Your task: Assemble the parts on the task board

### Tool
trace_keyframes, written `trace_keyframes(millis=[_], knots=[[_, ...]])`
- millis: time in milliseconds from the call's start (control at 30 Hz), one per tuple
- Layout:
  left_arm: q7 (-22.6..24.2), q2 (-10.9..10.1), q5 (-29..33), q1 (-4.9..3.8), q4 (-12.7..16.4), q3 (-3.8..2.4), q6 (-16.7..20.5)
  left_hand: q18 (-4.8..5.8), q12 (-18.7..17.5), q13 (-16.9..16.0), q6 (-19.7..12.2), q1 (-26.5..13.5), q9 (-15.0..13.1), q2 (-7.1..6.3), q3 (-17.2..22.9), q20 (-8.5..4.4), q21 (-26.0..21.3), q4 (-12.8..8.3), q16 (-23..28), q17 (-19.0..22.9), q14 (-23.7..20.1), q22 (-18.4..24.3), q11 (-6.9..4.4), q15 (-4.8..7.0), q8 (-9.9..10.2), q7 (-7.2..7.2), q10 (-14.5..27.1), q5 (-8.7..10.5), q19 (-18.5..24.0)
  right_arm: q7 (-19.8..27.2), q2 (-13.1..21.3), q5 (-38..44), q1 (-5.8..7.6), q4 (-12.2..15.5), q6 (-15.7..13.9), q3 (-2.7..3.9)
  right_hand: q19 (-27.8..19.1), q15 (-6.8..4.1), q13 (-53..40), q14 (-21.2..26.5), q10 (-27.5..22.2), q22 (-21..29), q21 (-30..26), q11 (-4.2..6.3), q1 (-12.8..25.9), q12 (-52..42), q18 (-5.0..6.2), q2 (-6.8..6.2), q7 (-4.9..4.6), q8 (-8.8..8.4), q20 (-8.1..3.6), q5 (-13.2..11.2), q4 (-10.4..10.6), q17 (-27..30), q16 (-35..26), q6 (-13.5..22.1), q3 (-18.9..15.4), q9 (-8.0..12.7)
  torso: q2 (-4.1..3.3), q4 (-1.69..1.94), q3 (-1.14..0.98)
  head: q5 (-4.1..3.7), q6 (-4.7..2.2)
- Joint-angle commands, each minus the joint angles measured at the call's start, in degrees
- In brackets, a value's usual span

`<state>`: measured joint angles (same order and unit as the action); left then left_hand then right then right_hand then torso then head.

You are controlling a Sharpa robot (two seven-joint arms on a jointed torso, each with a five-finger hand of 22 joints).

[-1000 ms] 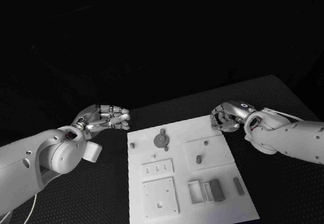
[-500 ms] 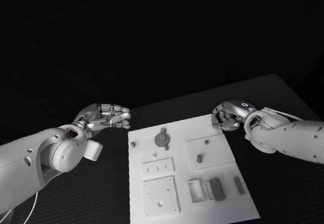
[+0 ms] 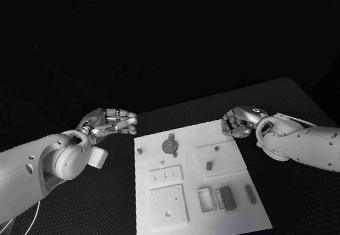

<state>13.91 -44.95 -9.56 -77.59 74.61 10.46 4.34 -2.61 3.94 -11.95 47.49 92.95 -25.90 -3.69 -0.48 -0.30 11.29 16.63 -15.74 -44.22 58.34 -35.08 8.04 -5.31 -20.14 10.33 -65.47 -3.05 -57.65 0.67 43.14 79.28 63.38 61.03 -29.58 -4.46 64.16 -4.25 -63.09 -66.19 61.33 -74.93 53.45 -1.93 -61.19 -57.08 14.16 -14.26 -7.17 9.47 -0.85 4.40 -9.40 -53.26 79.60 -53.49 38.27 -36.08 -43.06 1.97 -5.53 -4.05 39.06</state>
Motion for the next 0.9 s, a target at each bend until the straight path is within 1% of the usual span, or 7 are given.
trace_keyframes(millis=[33,167,233,400,700,900], knots=[[0.35,0.11,-0.10,-0.01,0.06,-0.04,-0.87,-0.54,-0.09,-0.09,-0.24,0.36,-0.08,-0.13,-0.45,0.03,-0.19,0.03,0.28,-0.08,0.38,-0.09,-0.09,-0.14,0.36,0.26,0.38,-0.05,-0.23,0.51,-0.07,0.09,-0.03,-0.01,0.85,0.01,0.00,-0.37,0.09,-0.15,-0.15,-1.09,0.25,0.43,-0.06,-0.34,0.84,0.82,-0.78,0.27,-0.27,-0.08,-0.10,0.01,0.21,0.27,-0.07,-0.10,-0.02,0.03,0.04,-0.01,0.01],[0.33,0.08,-0.10,-0.01,0.06,-0.04,-0.88,-0.54,-0.09,-0.09,-0.25,0.35,-0.08,-0.12,-0.45,0.03,-0.19,0.03,0.29,-0.09,0.38,-0.09,-0.09,-0.14,0.36,0.27,0.38,-0.05,-0.23,0.60,-0.07,0.09,-0.03,-0.07,0.92,0.01,0.00,-0.53,0.14,-0.24,-0.04,-1.10,0.34,0.61,-0.29,-0.40,0.84,1.42,-0.59,0.58,-0.31,-0.08,-0.41,0.04,0.28,-0.16,-0.08,-0.19,-0.03,0.05,0.05,0.00,0.04],[0.35,0.08,-0.10,-0.01,0.05,-0.04,-0.87,-0.54,-0.09,-0.09,-0.25,0.34,-0.08,-0.12,-0.45,0.03,-0.20,0.04,0.29,-0.09,0.38,-0.09,-0.09,-0.14,0.36,0.27,0.38,-0.05,-0.23,0.67,-0.10,0.09,-0.04,-0.09,0.93,0.01,-0.01,-0.68,0.18,-0.28,0.02,-1.10,0.41,0.78,-0.48,-0.43,0.84,2.00,-0.40,0.95,-0.34,-0.09,-0.74,0.06,0.32,-0.73,-0.08,-0.31,-0.03,0.03,0.05,0.02,0.06],[0.35,0.10,-0.10,-0.01,0.08,-0.04,-0.92,-0.54,-0.09,-0.09,-0.25,0.33,-0.09,-0.10,-0.45,0.03,-0.20,0.04,0.30,-0.10,0.39,-0.10,-0.08,-0.14,0.36,0.27,0.38,-0.05,-0.23,0.75,-0.20,0.09,-0.05,-0.11,0.86,0.01,0.00,-0.86,0.24,-0.36,0.12,-1.10,0.50,0.97,-0.44,-0.47,0.84,2.60,-0.20,1.31,-0.35,-0.08,-0.99,0.10,0.37,-1.30,-0.14,-0.40,-0.02,0.00,0.03,0.04,0.06],[0.29,0.07,-0.10,-0.01,0.03,-0.04,-0.88,-0.54,-0.09,-0.10,-0.25,0.31,-0.09,-0.09,-0.45,0.03,-0.21,0.04,0.32,-0.12,0.39,-0.10,-0.08,-0.14,0.36,0.27,0.39,-0.05,-0.23,0.70,-0.21,0.09,-0.05,-0.21,0.88,0.01,0.06,-1.04,0.30,-0.51,0.31,-1.09,0.63,1.17,-0.33,-0.54,0.84,3.06,0.01,1.64,-0.39,-0.07,-1.23,0.14,0.44,-1.84,-0.21,-0.45,-0.03,0.07,0.04,0.11,0.13],[0.27,0.07,-0.10,-0.01,0.10,-0.04,-0.98,-0.54,-0.09,-0.10,-0.25,0.30,-0.10,-0.08,-0.45,0.03,-0.21,0.04,0.34,-0.13,0.40,-0.10,-0.08,-0.14,0.36,0.27,0.39,-0.05,-0.24,0.69,-0.26,0.09,-0.05,-0.24,0.84,0.01,0.10,-1.22,0.38,-0.63,0.46,-1.08,0.73,1.38,-0.15,-0.57,0.84,3.49,0.24,2.03,-0.43,-0.07,-1.39,0.19,0.48,-2.54,-0.25,-0.53,-0.04,-0.01,0.02,0.15,0.18]])
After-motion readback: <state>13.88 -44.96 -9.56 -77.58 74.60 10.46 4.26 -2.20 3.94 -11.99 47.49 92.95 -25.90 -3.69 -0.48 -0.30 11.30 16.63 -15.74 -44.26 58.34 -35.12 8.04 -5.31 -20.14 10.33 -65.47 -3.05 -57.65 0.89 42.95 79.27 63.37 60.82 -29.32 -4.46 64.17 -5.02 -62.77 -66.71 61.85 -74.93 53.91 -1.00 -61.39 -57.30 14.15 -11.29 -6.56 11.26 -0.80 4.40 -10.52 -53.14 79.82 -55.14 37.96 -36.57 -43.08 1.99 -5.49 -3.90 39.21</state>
